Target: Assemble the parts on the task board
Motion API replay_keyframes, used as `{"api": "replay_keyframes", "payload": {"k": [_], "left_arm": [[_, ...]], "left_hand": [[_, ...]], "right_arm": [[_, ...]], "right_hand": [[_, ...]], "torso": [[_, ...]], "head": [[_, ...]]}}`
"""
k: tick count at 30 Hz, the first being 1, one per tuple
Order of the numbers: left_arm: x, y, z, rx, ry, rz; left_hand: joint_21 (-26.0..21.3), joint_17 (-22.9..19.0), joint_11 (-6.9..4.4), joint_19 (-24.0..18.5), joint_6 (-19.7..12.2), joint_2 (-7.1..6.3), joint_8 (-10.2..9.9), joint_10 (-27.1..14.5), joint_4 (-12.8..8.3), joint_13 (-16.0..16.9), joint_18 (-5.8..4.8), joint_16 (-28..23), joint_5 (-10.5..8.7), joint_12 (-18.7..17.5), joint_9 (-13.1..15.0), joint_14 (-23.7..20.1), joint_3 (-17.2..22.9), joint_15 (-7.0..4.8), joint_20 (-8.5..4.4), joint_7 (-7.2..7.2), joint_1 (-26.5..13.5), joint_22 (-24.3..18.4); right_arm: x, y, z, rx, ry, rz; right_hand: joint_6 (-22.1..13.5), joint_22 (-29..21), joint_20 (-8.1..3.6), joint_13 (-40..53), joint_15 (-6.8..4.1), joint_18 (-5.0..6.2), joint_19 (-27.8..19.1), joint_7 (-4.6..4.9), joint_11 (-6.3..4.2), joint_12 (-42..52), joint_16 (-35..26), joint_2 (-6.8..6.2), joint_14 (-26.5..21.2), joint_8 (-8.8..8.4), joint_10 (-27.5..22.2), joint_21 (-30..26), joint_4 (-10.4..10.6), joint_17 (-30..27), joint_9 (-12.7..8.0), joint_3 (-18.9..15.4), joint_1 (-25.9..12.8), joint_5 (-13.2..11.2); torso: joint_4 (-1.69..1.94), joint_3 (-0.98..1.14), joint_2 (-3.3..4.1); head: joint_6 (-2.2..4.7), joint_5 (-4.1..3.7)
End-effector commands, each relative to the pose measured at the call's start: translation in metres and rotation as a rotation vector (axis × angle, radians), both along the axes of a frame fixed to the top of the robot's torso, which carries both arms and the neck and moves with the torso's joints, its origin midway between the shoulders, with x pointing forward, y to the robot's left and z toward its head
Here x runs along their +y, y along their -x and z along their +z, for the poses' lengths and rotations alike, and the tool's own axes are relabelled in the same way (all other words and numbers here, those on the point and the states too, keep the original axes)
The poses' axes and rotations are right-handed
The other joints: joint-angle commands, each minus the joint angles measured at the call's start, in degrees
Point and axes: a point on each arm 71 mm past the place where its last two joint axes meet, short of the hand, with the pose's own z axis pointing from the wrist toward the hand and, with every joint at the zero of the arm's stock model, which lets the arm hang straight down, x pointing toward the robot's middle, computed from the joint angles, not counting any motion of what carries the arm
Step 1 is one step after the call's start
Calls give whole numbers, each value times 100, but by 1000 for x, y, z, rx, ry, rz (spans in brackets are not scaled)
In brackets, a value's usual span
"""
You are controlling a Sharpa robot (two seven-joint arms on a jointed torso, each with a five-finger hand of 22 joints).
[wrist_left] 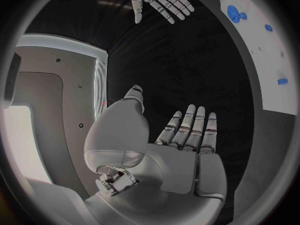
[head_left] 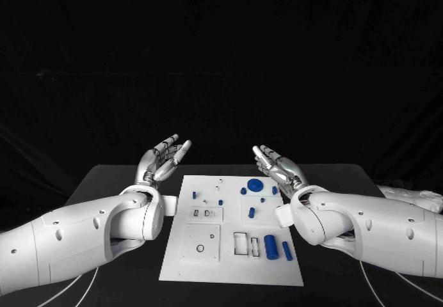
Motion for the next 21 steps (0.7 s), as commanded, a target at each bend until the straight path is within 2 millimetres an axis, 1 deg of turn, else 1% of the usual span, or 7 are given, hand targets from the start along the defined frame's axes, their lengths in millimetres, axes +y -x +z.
{"api": "replay_keyframes", "payload": {"k": [1, 4, 5, 10, 13, 18, 21], "left_arm": [[-4, 4, 18, -243, -13, -78], [-4, 4, 18, -254, -16, -81], [-1, 1, 14, -195, -21, -88], [0, -1, 10, -169, -43, -87], [1, -3, 7, -152, -67, -88], [4, -7, 4, -141, -131, -84], [5, -9, 2, -141, -173, -90]], "left_hand": [[643, 12, 32, 1081, 16, -3, 21, 376, 82, 14, 236, 201, 71, 208, 4, 442, -30, 17, 141, 566, 209, 231], [982, 27, 28, 1658, -140, 42, 10, 690, 84, 18, 326, 272, 59, 288, -13, 927, -33, -50, 134, 209, 153, 347], [1078, 35, -37, 1826, -227, 78, 4, 914, 72, 21, 392, 324, 49, 340, -20, 1263, -35, -126, 121, 113, 121, 375], [1437, 38, -393, 2565, -539, 221, -18, 2053, 43, 30, 611, 283, 28, 449, -48, 2551, -84, -487, 32, 79, 11, 470], [1688, 88, -662, 3121, -666, 216, -27, 2919, 65, 66, 596, 213, 35, 476, -58, 3411, -114, -747, -211, 74, -55, 542], [2289, 399, -1139, 4095, -635, 216, -18, 4612, 72, 296, 616, 397, 37, 740, -50, 4956, -138, -1251, -656, -111, -198, 796], [2684, 742, -1293, 4481, -594, 166, -15, 5413, 74, 605, 612, 741, 47, 1110, -46, 5624, -132, -1452, -847, -193, -245, 1011]], "right_arm": [[10, 4, -1, 8, 50, 162], [11, 4, -2, 9, 54, 169], [8, -1, -4, 17, 57, 168], [5, -4, -5, 21, 60, 158], [3, -5, -6, 30, 65, 153], [0, -8, -7, 41, 89, 149], [-1, -9, -7, 41, 113, 150]], "right_hand": [[-8, 9, 83, 12, 81, 100, 17, 993, 82, 88, 67, 52, 35, -1, 34, 22, 49, 13, 0, -51, 134, 35], [-17, 24, 143, 39, 123, 113, 78, 954, 104, 244, 190, 83, 156, -6, 156, 53, 47, 40, 0, -98, 176, 31], [-13, 61, 188, 76, 138, 143, 226, 932, 104, 443, 345, 100, 339, -2, 340, 128, 46, 76, 3, -131, 208, 33], [22, 361, 208, 254, 3, 315, 1536, 855, 26, 1458, 1248, 148, 1667, 30, 1549, 782, 45, 280, 13, -249, 320, 32], [43, 637, 153, 259, -176, 498, 2989, 768, -115, 1714, 1770, 195, 2906, 52, 2406, 1450, 47, 390, 18, -355, 391, 31], [52, 790, 44, 245, -621, 787, 4068, 629, -497, 1921, 2022, 273, 4293, 66, 3656, 1911, 47, 507, 21, -515, 462, 39], [44, 888, -145, 310, -865, 798, 4587, 519, -756, 2071, 2169, 302, 5011, 64, 4437, 2168, 49, 628, 20, -617, 448, 27]], "torso": [[-1, 0, 1], [-1, 0, 1], [9, 1, 5], [10, 3, 8], [10, 4, 10], [13, 8, 13], [6, 7, 9]], "head": [[-2, 1], [-2, 1], [-146, -7], [-199, 39], [-242, 47], [-305, 76], [-345, 85]]}}
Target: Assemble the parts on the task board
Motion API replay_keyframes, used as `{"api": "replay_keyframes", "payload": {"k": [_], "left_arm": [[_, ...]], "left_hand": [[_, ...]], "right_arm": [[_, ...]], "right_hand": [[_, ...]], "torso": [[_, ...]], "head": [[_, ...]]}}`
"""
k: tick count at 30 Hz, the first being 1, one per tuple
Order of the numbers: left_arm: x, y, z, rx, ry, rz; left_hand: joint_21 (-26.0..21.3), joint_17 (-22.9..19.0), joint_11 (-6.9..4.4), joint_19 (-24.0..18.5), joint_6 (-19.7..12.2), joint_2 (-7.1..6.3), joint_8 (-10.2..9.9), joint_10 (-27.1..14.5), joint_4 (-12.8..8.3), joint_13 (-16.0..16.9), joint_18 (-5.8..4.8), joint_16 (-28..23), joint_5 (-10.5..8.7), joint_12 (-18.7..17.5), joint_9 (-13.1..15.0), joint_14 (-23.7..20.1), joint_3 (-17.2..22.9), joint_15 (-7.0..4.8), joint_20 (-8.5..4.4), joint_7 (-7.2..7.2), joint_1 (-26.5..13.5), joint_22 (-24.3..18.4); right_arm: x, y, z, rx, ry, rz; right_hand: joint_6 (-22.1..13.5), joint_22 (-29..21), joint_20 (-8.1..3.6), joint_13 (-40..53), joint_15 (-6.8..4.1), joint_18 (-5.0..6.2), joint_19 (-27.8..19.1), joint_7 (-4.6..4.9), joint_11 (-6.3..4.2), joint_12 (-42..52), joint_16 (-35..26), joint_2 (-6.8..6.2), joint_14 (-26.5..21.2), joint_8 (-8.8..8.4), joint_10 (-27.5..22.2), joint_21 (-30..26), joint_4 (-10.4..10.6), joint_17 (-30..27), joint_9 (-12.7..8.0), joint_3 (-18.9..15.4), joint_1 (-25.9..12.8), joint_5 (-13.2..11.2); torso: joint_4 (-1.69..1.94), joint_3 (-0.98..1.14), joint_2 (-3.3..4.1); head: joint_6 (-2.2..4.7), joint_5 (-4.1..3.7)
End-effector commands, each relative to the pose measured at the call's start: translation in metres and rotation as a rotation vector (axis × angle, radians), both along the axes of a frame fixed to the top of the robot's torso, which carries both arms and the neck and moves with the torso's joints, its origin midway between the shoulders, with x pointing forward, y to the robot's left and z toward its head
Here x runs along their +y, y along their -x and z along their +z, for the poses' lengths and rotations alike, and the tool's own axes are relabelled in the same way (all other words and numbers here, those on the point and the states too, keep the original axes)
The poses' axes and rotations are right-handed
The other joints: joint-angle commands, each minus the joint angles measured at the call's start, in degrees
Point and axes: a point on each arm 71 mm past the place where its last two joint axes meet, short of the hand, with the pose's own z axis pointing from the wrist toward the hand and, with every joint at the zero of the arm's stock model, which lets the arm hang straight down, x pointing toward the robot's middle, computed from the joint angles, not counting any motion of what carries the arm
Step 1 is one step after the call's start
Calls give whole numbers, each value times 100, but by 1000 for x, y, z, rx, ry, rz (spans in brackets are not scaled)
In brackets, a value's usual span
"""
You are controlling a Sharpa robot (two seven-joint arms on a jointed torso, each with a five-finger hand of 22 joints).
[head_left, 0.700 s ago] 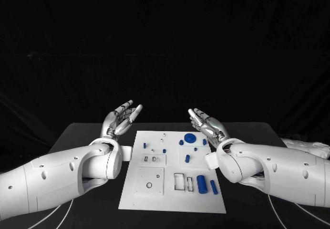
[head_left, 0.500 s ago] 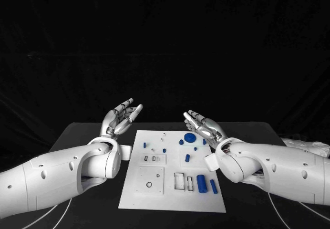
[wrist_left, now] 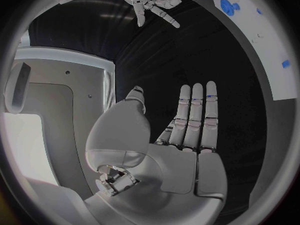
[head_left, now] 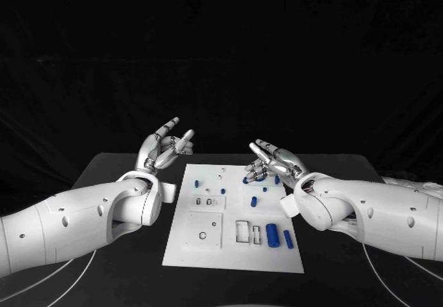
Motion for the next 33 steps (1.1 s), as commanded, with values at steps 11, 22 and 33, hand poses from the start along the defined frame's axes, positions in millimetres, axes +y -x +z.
{"api": "replay_keyframes", "payload": {"k": [11, 22, 33], "left_arm": [[-8, -7, -6, -42, -207, -99], [-18, -10, -8, -53, -291, -159], [-25, -10, -6, -53, -318, -195]], "left_hand": [[5300, 8230, -299, 2554, 203, -147, -1, 3122, -8, 8445, -587, 5087, 22, 5935, 11, 3669, -1, -434, -502, 69, -177, 6058], [6211, 8387, 78, 3983, 982, -125, 73, 3122, 4, 8445, -945, 5149, 21, 5935, 86, 3748, -1, -45, -136, 315, -121, 8012], [6211, 8387, 132, 3983, 1400, -51, 122, 3122, 3, 8445, -945, 5149, 10, 5935, 128, 3748, 13, 3, -65, 348, -41, 8012]], "right_arm": [[-7, -9, 8, 8, 71, 58], [-14, -21, 32, -82, 215, 101], [-11, -41, 43, -197, 422, 155]], "right_hand": [[27, 5349, -842, 8132, -488, -636, 2298, 139, -549, 5421, 6130, 289, 3725, 28, 4087, 5151, -30, 8233, 14, -576, 228, 69], [2415, 8039, -530, 8482, -126, -976, 4146, 574, -67, 5463, 6130, 168, 3725, 1401, 4359, 6737, -19, 8233, 529, -675, 739, 158], [3805, 8039, -383, 3193, -360, -976, 4146, 328, -354, 2415, 6130, 76, 3725, 1491, 346, 6737, -460, 8233, 617, -265, 1790, 109]], "torso": [[68, 8, 103], [214, 12, 258], [274, 12, 436]], "head": [[-76, -31], [-62, -142], [-35, -227]]}}
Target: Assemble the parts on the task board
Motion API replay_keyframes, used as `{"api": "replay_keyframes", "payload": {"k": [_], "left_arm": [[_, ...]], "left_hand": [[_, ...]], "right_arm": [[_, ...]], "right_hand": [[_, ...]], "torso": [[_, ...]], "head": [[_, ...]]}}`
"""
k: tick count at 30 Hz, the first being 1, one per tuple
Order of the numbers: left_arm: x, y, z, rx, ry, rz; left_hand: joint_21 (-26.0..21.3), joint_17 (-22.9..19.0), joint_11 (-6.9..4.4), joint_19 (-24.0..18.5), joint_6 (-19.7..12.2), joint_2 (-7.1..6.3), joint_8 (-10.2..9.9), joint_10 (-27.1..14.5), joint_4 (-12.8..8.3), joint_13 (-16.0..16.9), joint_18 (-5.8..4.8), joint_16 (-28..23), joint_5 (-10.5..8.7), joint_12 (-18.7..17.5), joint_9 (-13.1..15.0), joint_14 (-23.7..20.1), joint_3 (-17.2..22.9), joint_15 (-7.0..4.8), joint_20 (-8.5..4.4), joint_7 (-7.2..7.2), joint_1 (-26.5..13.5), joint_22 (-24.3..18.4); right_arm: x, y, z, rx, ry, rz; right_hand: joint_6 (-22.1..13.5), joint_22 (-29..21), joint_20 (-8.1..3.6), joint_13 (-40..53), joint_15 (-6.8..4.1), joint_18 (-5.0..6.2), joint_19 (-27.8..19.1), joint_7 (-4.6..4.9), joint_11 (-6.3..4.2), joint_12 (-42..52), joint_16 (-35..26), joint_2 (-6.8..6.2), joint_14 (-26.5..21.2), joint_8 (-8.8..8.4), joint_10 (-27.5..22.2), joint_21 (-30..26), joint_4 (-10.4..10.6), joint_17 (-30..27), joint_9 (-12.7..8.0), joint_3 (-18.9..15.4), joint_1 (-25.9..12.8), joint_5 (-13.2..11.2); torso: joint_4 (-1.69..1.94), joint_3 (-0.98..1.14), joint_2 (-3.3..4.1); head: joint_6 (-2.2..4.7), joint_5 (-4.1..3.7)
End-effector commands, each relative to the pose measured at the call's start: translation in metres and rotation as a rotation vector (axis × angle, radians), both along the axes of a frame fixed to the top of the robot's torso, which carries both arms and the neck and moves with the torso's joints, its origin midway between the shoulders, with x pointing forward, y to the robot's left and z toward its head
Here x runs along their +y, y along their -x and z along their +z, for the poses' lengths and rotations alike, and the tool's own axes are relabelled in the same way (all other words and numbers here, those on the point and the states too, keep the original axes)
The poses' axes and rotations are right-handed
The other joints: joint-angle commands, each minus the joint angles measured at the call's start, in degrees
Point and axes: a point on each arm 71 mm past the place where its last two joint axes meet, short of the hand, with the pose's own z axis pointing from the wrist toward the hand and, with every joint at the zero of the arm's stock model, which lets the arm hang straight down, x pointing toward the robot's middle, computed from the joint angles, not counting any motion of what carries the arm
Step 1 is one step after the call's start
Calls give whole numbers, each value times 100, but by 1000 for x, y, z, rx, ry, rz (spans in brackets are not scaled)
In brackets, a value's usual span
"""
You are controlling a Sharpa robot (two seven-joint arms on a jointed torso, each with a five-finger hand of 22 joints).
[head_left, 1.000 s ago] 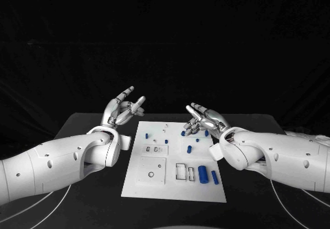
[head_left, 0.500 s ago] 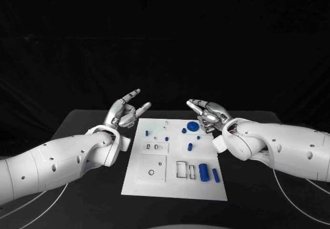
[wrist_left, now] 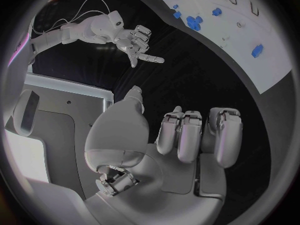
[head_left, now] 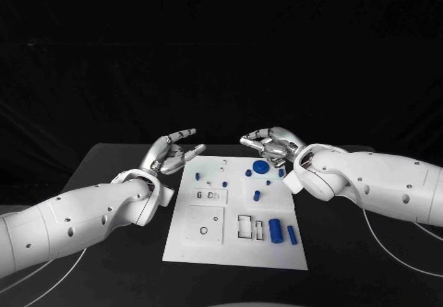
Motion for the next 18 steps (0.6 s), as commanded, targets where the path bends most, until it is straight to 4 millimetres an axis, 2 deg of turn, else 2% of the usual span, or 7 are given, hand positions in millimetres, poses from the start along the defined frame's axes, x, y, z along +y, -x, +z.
{"api": "replay_keyframes", "payload": {"k": [1, 2, 4, 6, 9, 13, 18], "left_arm": [[-7, 1, 1, 6, -27, -47], [-7, 2, 1, 6, -28, -49], [-8, 2, 1, 6, -28, -52], [-8, 3, 2, 6, -28, -55], [-9, 3, 3, 4, -27, -59], [-10, 4, 5, -1, -25, -63], [-11, 4, 9, -9, -21, -66]], "left_hand": [[14, 1505, 50, 594, 149, 20, 50, 606, 9, 1506, -42, 15, 9, 14, 18, 605, 22, 43, 61, 231, 70, 1504], [14, 1505, 53, 594, 190, 33, 55, 606, 8, 1506, -42, 15, 8, 14, 22, 605, 23, 47, 67, 234, 81, 1504], [14, 1505, 55, 594, 237, 47, 60, 606, 7, 1506, -42, 15, 6, 14, 26, 605, 23, 50, 73, 235, 91, 1504], [14, 1505, 55, 594, 301, 67, 67, 606, 7, 1506, -42, 15, 2, 14, 32, 605, 20, 53, 81, 234, 107, 1504], [14, 1505, 51, 594, 359, 98, 66, 606, 5, 1506, -42, 15, -2, 14, 34, 605, 9, 54, 93, 230, 134, 1504], [14, 1505, 43, 594, 433, 132, 63, 606, 3, 1506, -42, 15, -5, 14, 37, 605, -9, 50, 101, 222, 162, 1504], [14, 1505, 23, 594, 576, 176, 68, 606, 3, 1506, -42, 15, -8, 14, 46, 605, -49, 36, 103, 205, 198, 1504]], "right_arm": [[2, -4, -1, -48, 154, 52], [2, -6, -1, -63, 178, 52], [2, -9, 0, -85, 210, 51], [2, -12, 0, -108, 242, 47], [1, -17, 1, -131, 276, 37], [-1, -20, 2, -162, 334, 28], [1, -22, 3, -245, 462, 33]], "right_hand": [[859, 1506, 5, -1446, 8, -36, 600, 58, 76, -1561, 19, -56, 617, 293, -955, 20, -233, 1505, 156, 167, 305, -34], [1107, 1506, 22, -1743, 20, -36, 600, 62, 98, -2056, 19, -72, 617, 361, -1075, 20, -298, 1505, 199, 220, 390, -38], [1303, 1506, 59, -2488, 92, -36, 600, 51, 188, -3099, 19, -119, 617, 235, -807, 20, -349, 1505, 196, 308, 450, -63], [1483, 1506, 88, -2815, 75, -36, 600, 85, 168, -3594, 19, -187, 617, 211, -879, 20, -478, 1505, 217, 391, 614, -43], [1596, 1506, 109, -3343, 128, -36, 600, 99, 234, -4279, 19, -299, 617, 10, -675, 20, -601, 1505, 197, 506, 749, -70], [1714, 1506, 143, -3738, 123, -36, 600, 116, 194, -4744, 19, -360, 617, -166, -452, 20, -746, 1505, 182, 659, 922, -40], [1804, 1506, 118, -4052, 102, -36, 600, 59, 199, -5116, 19, -424, 617, -330, -337, 20, -917, 1505, 163, 812, 1167, -40]], "torso": [[35, -4, 109], [36, -2, 126], [33, -1, 140], [32, -3, 149], [38, -8, 182], [58, -17, 241], [89, -20, 292]], "head": [[-4, -24], [-4, -26], [-9, -24], [-14, -25], [9, -38], [-5, -55], [-16, -68]]}}
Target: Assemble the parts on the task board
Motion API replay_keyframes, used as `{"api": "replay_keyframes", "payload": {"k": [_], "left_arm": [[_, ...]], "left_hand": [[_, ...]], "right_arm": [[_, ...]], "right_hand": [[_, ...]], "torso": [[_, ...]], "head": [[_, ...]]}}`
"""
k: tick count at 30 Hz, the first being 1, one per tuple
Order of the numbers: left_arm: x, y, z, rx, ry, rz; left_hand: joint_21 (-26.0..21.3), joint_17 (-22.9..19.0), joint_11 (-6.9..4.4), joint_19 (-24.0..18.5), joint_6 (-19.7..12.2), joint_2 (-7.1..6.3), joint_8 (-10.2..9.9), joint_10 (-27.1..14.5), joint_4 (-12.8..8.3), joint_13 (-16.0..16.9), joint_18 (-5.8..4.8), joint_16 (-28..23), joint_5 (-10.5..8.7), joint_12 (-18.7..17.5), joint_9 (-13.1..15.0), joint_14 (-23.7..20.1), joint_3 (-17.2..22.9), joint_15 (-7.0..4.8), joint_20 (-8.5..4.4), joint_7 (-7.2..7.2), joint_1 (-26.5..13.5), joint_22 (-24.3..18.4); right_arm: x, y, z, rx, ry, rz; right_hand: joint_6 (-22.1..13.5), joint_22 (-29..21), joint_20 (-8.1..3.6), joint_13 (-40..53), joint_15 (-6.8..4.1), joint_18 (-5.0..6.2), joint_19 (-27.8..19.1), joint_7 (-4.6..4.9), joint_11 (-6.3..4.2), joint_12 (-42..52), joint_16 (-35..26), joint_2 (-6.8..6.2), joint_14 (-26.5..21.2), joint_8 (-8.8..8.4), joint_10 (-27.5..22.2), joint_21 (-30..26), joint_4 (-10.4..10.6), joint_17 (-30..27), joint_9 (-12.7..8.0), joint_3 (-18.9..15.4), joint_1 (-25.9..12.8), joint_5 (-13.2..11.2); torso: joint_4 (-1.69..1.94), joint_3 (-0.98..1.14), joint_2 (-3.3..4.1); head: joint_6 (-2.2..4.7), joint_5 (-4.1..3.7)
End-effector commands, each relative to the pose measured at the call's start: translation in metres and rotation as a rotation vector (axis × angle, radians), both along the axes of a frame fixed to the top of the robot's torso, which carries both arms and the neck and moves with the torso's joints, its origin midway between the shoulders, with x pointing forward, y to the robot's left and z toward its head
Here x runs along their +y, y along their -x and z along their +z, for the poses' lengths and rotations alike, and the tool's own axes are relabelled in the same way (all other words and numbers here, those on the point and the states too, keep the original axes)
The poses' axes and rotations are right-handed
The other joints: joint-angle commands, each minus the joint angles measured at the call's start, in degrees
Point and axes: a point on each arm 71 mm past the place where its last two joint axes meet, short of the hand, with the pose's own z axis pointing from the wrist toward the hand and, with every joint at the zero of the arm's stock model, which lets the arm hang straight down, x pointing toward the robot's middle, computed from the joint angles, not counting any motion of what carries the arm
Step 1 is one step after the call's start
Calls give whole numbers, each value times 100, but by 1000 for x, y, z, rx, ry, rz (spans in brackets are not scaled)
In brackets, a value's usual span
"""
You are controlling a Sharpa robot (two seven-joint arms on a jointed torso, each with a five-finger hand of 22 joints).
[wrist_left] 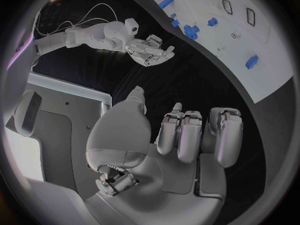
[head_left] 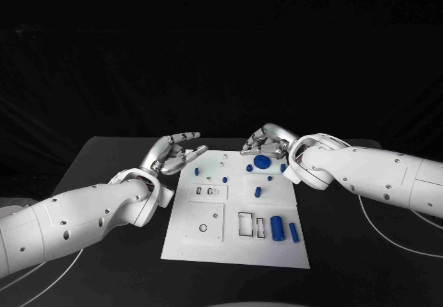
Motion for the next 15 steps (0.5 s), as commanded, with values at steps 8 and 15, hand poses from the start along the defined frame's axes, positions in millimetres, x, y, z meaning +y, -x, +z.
{"api": "replay_keyframes", "payload": {"k": [8, 15], "left_arm": [[-4, 1, 7, -14, 2, -25], [-3, 0, 8, -9, 1, -25]], "left_hand": [[14, 1507, -3, 613, 129, 35, 45, 585, 0, 1507, -42, 15, -8, 14, 12, 605, -58, 31, 42, 115, 54, 1506], [-47, 1507, -40, 398, 191, 103, 26, 585, 1, 1507, 6, 15, -11, 14, 6, 605, -132, -10, 15, 88, 115, 1342]], "right_arm": [[8, -1, -2, -194, 313, 34], [12, -2, -7, -181, 403, 38]], "right_hand": [[12, 1507, 33, -387, 29, -37, 599, -2, 35, -465, 23, -28, 587, -306, 9, 21, -230, 1506, -101, 224, 400, -12], [-39, 1507, 57, -550, 45, -37, 599, -48, 47, -750, 23, -42, 587, -559, -6, 21, -308, 1506, -232, 346, 541, -25]], "torso": [[58, 4, 109], [51, 2, 111]], "head": [[4, -23], [-39, -2]]}}
